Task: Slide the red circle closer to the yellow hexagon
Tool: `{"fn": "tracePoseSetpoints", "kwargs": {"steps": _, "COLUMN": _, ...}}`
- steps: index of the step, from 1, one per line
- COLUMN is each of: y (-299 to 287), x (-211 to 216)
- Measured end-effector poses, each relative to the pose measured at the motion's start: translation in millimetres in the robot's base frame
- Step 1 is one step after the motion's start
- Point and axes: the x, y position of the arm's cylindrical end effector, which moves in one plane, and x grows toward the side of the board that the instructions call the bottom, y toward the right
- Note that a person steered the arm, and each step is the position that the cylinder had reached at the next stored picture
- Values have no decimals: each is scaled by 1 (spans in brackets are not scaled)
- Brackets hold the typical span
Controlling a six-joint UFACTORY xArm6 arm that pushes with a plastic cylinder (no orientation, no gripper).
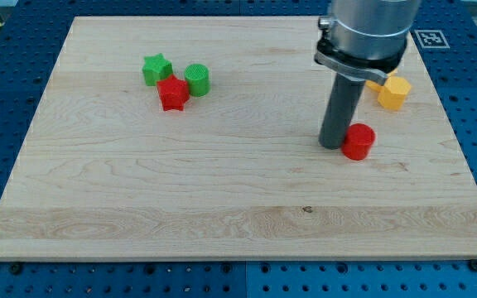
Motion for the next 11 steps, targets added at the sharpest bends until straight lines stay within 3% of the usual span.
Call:
{"fn": "tracePoseSetpoints", "kwargs": {"steps": 1, "y": 7, "x": 6}}
{"fn": "tracePoseSetpoints", "kwargs": {"steps": 2, "y": 22, "x": 55}}
{"fn": "tracePoseSetpoints", "kwargs": {"steps": 3, "y": 83, "x": 61}}
{"fn": "tracePoseSetpoints", "kwargs": {"steps": 4, "y": 84, "x": 43}}
{"fn": "tracePoseSetpoints", "kwargs": {"steps": 6, "y": 37, "x": 58}}
{"fn": "tracePoseSetpoints", "kwargs": {"steps": 7, "y": 25, "x": 42}}
{"fn": "tracePoseSetpoints", "kwargs": {"steps": 9, "y": 85, "x": -3}}
{"fn": "tracePoseSetpoints", "kwargs": {"steps": 11, "y": 87, "x": 0}}
